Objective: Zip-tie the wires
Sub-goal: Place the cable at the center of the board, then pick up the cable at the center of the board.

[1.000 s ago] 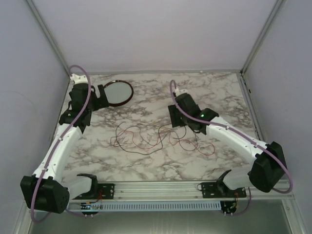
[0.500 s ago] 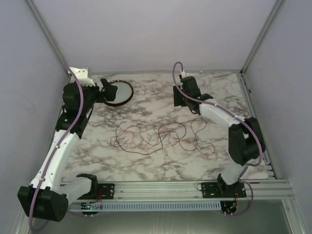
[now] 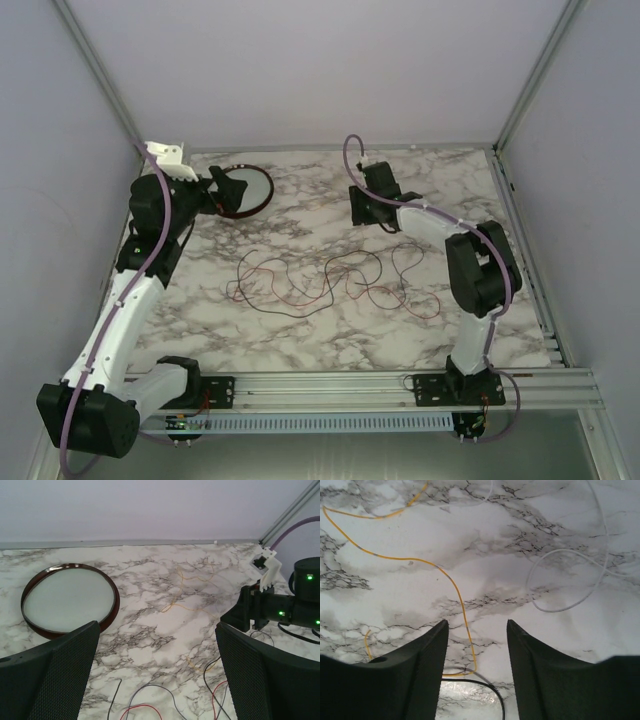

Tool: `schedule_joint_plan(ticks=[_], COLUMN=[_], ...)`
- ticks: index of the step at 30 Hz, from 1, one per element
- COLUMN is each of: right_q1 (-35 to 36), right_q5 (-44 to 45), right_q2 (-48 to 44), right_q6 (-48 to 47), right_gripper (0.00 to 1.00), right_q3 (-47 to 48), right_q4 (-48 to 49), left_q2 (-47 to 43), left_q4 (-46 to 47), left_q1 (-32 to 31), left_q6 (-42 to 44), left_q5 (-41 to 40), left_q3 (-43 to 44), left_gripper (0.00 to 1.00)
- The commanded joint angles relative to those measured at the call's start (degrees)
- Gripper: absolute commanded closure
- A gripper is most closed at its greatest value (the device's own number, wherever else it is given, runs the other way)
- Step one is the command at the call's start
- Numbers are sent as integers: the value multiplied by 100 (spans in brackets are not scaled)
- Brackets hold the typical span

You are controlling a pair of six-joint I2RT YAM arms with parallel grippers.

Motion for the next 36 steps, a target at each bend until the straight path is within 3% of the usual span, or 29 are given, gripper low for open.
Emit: schedule_joint_plan(ticks=[1, 10, 16, 27, 36], right_q1=[10, 33, 120, 307, 512], right_q5=[-174, -184, -10, 1796, 1447], right_q2=[259, 466, 351, 29, -90], right_q6=[46, 21, -68, -706, -630], right_gripper=[53, 69, 100, 100, 100], right_q3=[74, 180, 482, 2729, 4534], right_q4=[252, 157, -152, -1259, -1692], left_q2=[-29, -65, -45, 341, 585], left_q4=[395, 404, 407, 809, 2055], left_q1=[25, 25, 26, 29, 4], left_q6=[-98, -61, -38, -58, -379], left_q5=[282, 287, 300, 541, 1088], left_q3=[-21, -6, 37, 441, -138], left_gripper=[0, 0, 0, 0, 0])
